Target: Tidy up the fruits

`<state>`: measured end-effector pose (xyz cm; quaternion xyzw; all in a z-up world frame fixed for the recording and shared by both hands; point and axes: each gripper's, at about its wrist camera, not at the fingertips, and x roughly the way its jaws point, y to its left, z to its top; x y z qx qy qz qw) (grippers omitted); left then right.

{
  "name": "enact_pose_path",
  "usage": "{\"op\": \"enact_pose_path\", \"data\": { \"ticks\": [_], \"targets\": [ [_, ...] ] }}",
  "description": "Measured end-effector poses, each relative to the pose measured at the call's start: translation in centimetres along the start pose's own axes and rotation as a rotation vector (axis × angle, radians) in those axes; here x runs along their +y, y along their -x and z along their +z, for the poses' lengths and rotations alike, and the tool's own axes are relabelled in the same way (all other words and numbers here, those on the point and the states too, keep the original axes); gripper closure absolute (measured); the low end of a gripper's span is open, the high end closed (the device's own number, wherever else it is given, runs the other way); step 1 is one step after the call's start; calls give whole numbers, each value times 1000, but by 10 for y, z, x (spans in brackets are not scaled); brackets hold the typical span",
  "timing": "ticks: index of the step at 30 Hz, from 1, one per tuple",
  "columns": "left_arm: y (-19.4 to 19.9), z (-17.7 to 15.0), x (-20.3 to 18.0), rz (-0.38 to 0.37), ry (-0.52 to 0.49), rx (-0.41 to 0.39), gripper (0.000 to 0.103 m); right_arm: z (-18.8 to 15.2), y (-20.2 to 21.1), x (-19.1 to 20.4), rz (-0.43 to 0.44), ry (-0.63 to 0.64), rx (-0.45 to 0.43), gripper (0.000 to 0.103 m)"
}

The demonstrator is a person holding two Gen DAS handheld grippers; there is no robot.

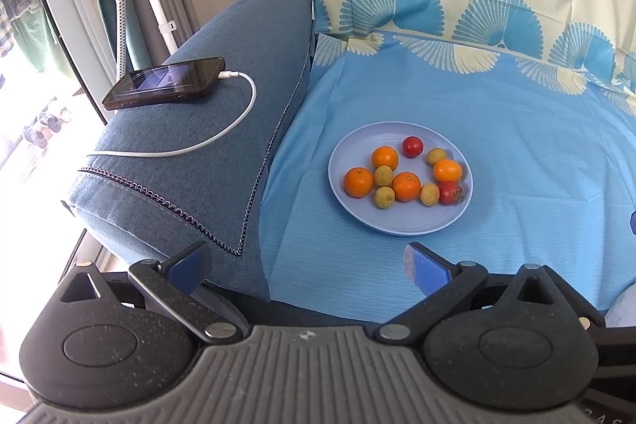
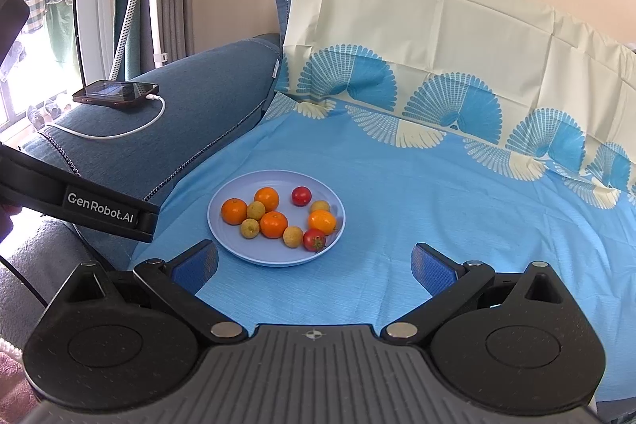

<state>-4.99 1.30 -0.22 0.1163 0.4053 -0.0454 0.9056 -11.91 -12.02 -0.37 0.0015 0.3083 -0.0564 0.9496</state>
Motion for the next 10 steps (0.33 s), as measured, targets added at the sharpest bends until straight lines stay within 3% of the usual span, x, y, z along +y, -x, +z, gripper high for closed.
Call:
{"op": "enact_pose_path", "data": {
  "ticks": [10],
  "targets": [
    [1,0,-3,11,-10,-11,0,0,-1,0,0,-2,1,1]
  ]
}}
